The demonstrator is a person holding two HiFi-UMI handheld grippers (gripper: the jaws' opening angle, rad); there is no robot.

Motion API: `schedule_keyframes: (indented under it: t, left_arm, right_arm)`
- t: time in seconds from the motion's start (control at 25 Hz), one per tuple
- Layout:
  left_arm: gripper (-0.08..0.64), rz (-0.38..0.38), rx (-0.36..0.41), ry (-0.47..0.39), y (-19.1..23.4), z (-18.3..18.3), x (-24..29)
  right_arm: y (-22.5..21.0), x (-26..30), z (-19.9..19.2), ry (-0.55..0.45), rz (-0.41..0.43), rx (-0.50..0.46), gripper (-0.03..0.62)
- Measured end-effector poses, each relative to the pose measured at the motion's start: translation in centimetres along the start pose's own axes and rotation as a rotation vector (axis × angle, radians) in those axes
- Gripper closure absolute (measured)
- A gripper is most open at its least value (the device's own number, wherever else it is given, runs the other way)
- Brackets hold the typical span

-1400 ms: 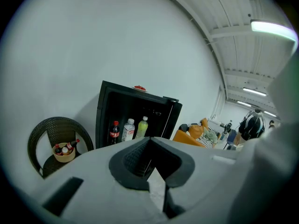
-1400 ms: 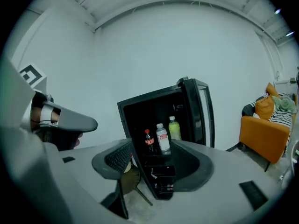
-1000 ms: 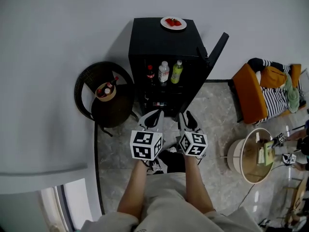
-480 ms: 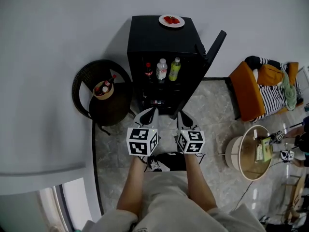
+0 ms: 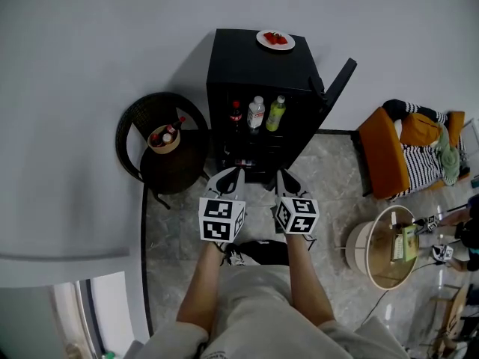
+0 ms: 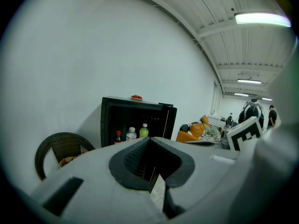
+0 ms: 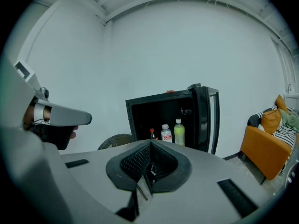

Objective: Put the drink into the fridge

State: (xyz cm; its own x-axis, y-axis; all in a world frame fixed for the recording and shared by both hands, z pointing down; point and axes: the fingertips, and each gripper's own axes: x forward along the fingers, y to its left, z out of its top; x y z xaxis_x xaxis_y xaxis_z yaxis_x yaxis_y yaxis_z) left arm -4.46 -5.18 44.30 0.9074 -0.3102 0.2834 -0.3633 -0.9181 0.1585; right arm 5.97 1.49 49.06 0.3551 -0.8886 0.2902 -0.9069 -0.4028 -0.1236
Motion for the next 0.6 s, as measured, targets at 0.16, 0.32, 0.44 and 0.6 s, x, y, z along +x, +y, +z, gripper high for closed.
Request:
schedule_keyframes:
  t: [0.16, 0.32, 0.44, 0.6]
  left_arm:
    - [0.551, -0.005, 0.007, 0.007, -0.4, -0.2, 0.1]
    - [0.551, -0.012, 0.010, 0.012, -0.8, -0.3, 0.4]
    - [0.551, -0.019, 0.009, 0.017, -1.2, -0.7, 0.6]
    - [0.551, -0.037, 0.013, 0.029, -2.0, -1.1, 1.1]
  right_arm:
    - [0.0, -0.1, -0.2, 0.007, 0.004, 0.005, 0.584]
    - [-0.3, -0.4, -0.4, 0.011, -0.001, 0.012, 0.584]
    - [-0.6, -0.7, -1.0, 0.019, -0.008, 0.016, 0.584]
    - [-1.2, -1.2, -1.3, 0.023, -0.023, 0.022, 0.584]
